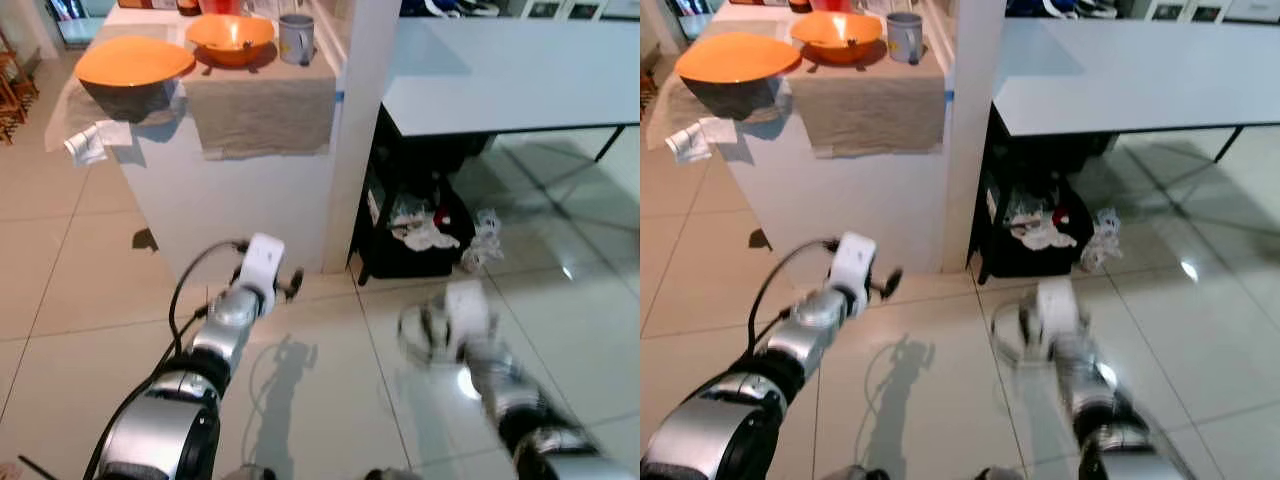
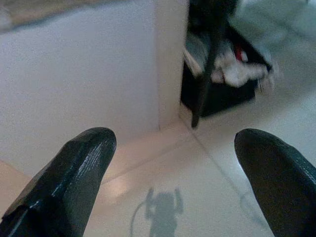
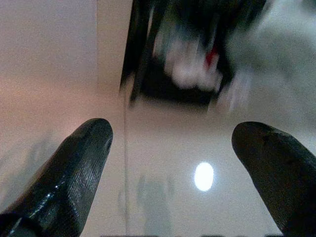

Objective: Setting the table

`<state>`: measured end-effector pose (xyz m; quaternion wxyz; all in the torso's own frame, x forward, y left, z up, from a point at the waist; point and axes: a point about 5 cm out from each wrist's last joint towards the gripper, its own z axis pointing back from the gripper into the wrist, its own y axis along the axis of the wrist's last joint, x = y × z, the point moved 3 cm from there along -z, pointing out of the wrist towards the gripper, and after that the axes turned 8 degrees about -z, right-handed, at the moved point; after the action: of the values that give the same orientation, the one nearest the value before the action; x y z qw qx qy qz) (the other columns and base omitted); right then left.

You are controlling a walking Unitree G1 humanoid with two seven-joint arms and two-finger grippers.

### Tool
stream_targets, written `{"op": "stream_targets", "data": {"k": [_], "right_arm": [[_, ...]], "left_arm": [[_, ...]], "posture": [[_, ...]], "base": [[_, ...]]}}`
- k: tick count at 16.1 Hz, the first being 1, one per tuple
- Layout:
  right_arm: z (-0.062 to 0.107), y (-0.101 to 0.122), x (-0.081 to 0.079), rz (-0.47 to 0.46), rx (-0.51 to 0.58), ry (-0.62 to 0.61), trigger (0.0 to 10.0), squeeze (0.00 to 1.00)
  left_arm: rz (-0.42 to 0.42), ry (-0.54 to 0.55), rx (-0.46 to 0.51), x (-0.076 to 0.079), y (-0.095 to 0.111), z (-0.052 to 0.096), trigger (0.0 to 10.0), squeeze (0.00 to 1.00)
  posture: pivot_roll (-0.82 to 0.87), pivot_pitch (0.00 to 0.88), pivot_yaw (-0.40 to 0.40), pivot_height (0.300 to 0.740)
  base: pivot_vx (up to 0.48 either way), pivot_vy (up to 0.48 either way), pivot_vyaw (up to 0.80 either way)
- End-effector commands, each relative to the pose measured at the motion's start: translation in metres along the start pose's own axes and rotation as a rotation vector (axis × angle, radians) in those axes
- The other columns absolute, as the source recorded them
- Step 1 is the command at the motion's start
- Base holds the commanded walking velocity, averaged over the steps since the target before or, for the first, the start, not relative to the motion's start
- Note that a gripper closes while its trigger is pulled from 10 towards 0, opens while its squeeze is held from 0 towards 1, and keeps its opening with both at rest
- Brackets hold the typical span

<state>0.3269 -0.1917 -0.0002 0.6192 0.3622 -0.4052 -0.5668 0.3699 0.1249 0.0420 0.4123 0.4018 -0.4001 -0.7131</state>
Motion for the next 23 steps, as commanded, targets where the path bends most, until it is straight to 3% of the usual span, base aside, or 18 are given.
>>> {"op": "stream_targets", "data": {"k": [1, 4, 6, 8, 10, 12, 14, 17, 23], "right_arm": [[0.005, 0.005, -0.004, -0.031, 0.052, 0.004, 10.0, 0.00], [0.016, 0.035, -0.009, -0.025, 0.200, 0.023, 10.0, 0.00], [0.038, 0.051, -0.010, -0.003, 0.281, 0.027, 10.0, 0.00], [0.054, 0.058, -0.006, -0.009, 0.321, 0.008, 10.0, 0.00], [0.072, 0.067, -0.001, -0.030, 0.378, -0.018, 10.0, 0.00], [0.077, 0.066, 0.001, -0.070, 0.365, -0.039, 10.0, 0.00], [0.077, 0.073, -0.001, -0.083, 0.364, -0.038, 10.0, 0.00], [0.074, 0.080, -0.004, -0.078, 0.378, -0.030, 10.0, 0.00], [0.067, 0.088, -0.013, -0.082, 0.382, 0.007, 10.0, 0.00]], "left_arm": [[0.106, 0.051, 0.084, -0.016, 0.021, -0.001, 10.0, 0.00], [0.155, 0.064, 0.230, -0.024, 0.057, 0.005, 10.0, 0.00], [0.155, 0.115, 0.354, -0.034, 0.083, 0.023, 10.0, 0.00], [0.126, 0.125, 0.392, -0.039, 0.085, 0.039, 10.0, 0.00], [0.145, 0.134, 0.355, -0.046, 0.068, 0.057, 10.0, 0.00], [0.163, 0.139, 0.319, -0.039, 0.065, 0.059, 10.0, 0.00], [0.178, 0.097, 0.348, -0.028, 0.079, 0.059, 10.0, 0.00], [0.095, 0.134, 0.340, -0.032, 0.083, 0.058, 10.0, 0.00], [0.042, 0.098, 0.340, -0.024, 0.093, 0.054, 10.0, 0.00]], "posture": [[-0.04, 0.000, -0.028, 0.736], [-0.04, 0.000, -0.039, 0.736], [-0.03, 0.000, -0.037, 0.736], [-0.03, 0.000, -0.035, 0.736], [-0.03, 0.000, -0.028, 0.736], [-0.03, 0.000, -0.032, 0.736], [-0.03, 0.000, -0.030, 0.736], [-0.03, 0.000, -0.029, 0.736], [-0.02, 0.000, -0.021, 0.736]], "base": [[0.000, 0.000, 0.00], [0.000, 0.000, 0.00], [0.000, 0.000, 0.00], [0.000, 0.000, 0.00], [0.000, 0.000, 0.00], [0.000, 0.000, 0.00], [0.000, 0.000, 0.00], [0.000, 0.000, 0.00], [0.000, 0.000, 0.11]]}}
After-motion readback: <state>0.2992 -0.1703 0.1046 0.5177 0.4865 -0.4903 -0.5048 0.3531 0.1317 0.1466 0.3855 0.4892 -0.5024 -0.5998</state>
